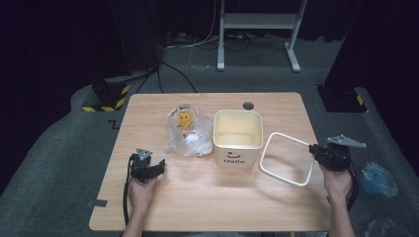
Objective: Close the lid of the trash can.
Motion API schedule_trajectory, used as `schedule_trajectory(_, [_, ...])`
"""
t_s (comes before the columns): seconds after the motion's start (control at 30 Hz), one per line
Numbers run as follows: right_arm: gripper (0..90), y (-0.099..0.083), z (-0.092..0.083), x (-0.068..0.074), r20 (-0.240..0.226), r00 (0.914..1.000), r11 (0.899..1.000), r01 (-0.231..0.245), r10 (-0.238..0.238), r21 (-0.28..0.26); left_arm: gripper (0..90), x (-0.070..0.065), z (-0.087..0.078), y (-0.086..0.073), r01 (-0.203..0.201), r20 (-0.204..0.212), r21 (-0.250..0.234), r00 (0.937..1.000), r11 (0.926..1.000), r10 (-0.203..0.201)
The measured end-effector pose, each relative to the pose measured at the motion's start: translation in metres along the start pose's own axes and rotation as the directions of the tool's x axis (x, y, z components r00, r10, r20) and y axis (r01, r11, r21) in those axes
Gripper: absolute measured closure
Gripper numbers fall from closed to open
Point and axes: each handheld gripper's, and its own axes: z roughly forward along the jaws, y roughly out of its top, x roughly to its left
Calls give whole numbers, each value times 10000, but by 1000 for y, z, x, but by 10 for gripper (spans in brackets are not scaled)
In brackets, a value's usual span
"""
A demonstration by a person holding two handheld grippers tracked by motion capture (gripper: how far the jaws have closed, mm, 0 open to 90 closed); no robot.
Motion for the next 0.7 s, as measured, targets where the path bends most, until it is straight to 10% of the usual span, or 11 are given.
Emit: schedule_trajectory(0.7, [775, 31, -27, -9, -439, 9990, 9995, -4, -10, -325, 320, 0, 0, 0, 22, -13, -25, 10000, 10000, -22])
